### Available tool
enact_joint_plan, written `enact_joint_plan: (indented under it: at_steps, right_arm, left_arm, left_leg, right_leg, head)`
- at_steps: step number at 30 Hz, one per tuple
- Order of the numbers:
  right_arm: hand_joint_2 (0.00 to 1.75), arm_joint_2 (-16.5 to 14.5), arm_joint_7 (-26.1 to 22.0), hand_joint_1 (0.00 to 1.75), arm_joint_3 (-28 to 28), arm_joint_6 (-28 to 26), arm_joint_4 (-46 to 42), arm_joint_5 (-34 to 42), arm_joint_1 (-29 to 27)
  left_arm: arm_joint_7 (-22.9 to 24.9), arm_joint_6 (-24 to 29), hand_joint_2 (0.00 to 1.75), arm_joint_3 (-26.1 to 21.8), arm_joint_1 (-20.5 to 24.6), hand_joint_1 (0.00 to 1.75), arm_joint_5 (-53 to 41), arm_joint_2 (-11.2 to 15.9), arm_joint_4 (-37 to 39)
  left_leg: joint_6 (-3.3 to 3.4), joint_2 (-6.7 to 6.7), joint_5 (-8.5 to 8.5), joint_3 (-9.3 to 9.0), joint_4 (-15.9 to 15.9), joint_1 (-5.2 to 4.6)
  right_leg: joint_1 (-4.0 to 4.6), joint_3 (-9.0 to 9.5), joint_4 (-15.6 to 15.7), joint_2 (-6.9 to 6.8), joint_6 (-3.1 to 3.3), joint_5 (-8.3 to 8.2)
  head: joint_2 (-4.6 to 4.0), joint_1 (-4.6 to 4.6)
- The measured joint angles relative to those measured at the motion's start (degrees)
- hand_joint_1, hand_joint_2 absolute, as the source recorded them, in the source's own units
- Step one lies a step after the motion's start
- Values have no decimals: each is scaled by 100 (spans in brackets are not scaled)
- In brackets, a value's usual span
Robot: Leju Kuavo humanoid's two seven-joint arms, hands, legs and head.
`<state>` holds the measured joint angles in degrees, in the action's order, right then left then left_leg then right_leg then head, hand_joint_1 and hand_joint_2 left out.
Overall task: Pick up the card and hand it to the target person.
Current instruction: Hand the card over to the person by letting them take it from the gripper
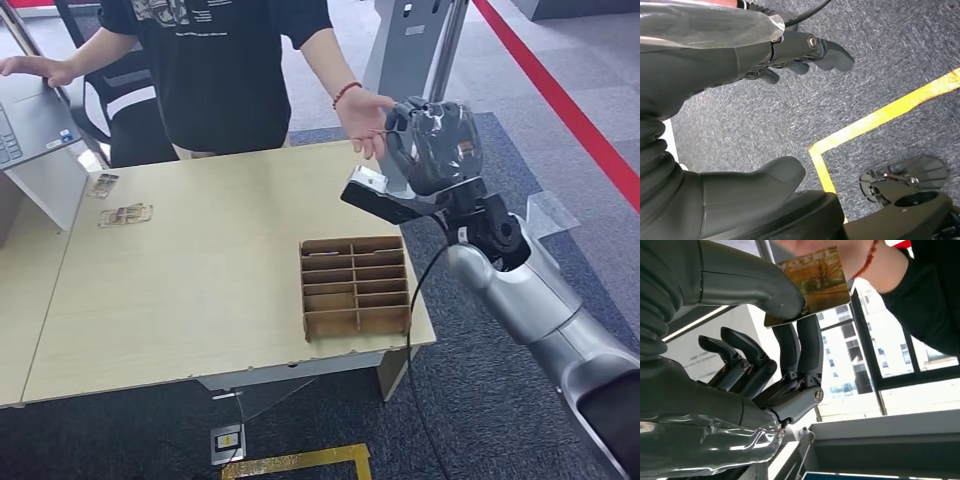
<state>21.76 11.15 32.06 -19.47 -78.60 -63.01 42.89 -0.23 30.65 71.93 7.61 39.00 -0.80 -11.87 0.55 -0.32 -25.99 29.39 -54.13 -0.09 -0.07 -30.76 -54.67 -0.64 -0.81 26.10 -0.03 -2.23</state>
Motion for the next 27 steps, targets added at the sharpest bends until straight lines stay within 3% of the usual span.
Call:
enact_joint_plan:
  at_steps: [6, 12, 14, 16, 17, 18, 27]
  right_arm:
    - [175, -568, 53, 175, 274, -215, 1117, -285, 281]
    - [175, -945, 119, 171, 458, -287, 1970, -465, 473]
    - [175, -1030, 152, 110, 498, -298, 2198, -510, 519]
    - [175, -1068, 165, 26, 525, -304, 2327, -517, 530]
    - [175, -1080, 165, 9, 537, -294, 2370, -509, 531]
    - [175, -1086, 157, 0, 544, -280, 2396, -494, 531]
    - [175, -1038, 79, 0, 504, -27, 2118, 7, 384]
  left_arm:
    - [66, -12, 175, 29, -9, 0, -5, -3, 0]
    - [69, -16, 175, 93, -24, 0, -5, -9, 0]
    - [69, -16, 175, 101, -29, 0, -5, -10, 0]
    - [69, -16, 175, 110, -34, 0, -5, -10, 0]
    - [69, -16, 175, 116, -36, 0, -5, -10, 0]
    - [69, -16, 175, 121, -38, 0, -4, -10, 0]
    - [13, -17, 175, 134, -64, 0, 44, -2, 0]
  left_leg:
    - [-1, -3, 1, 2, 0, 0]
    - [-1, -4, 0, 2, -2, -2]
    - [-1, -4, 0, 1, -3, -2]
    - [-1, -3, 0, 1, -4, -3]
    - [-1, -3, 0, 1, -4, -3]
    - [-1, -2, 0, 0, -5, -3]
    - [-1, 7, 0, -10, -6, -2]
  right_leg:
    - [1, -3, -1, -3, 1, 1]
    - [1, -3, 1, -3, 1, 1]
    - [1, -3, 2, -3, 1, 1]
    - [0, -3, 2, -3, 1, 1]
    - [0, -3, 2, -2, 1, 1]
    - [0, -3, 2, -1, 1, 1]
    - [0, -6, 3, 11, 1, 1]
  head:
    - [0, 0]
    - [0, -1]
    - [1, -1]
    - [0, -1]
    - [0, 0]
    - [0, 0]
    - [-1, -1]
